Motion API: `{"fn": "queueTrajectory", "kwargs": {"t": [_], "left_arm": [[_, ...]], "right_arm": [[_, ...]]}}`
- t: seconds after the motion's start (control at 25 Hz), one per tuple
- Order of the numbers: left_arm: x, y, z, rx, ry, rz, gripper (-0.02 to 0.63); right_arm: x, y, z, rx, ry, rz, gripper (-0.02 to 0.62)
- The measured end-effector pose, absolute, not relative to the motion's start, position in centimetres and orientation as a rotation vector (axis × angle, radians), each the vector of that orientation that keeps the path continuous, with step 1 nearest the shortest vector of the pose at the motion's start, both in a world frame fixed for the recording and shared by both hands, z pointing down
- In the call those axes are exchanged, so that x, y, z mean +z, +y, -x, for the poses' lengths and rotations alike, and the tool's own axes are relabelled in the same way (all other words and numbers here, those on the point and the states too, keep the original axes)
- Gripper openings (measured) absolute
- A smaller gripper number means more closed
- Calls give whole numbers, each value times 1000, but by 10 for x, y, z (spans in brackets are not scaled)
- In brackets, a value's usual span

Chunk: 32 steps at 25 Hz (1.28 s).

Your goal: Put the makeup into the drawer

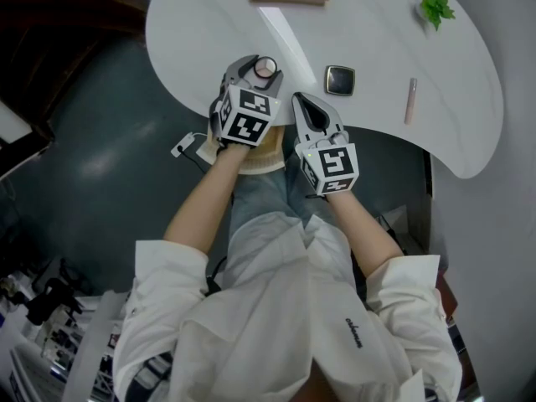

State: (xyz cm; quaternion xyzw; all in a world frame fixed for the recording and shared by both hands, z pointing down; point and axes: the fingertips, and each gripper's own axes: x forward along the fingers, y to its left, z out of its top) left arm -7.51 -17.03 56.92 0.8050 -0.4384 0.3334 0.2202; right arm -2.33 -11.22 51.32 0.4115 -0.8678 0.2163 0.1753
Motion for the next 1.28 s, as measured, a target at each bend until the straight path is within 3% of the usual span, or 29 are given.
{"fn": "queueTrajectory", "kwargs": {"t": [0.36,0.64,0.92,1.28], "left_arm": [[541,-154,74,824,-1146,-2333,238],[510,-80,76,768,-898,-2481,236],[531,13,73,969,-511,-2671,236],[610,58,69,1352,-67,-2817,236]], "right_arm": [[502,-101,21,609,-2486,-1158,17],[485,-67,16,586,-2546,-1081,17],[520,-11,9,553,-2507,-896,17],[572,38,49,369,-2457,-498,17]]}}
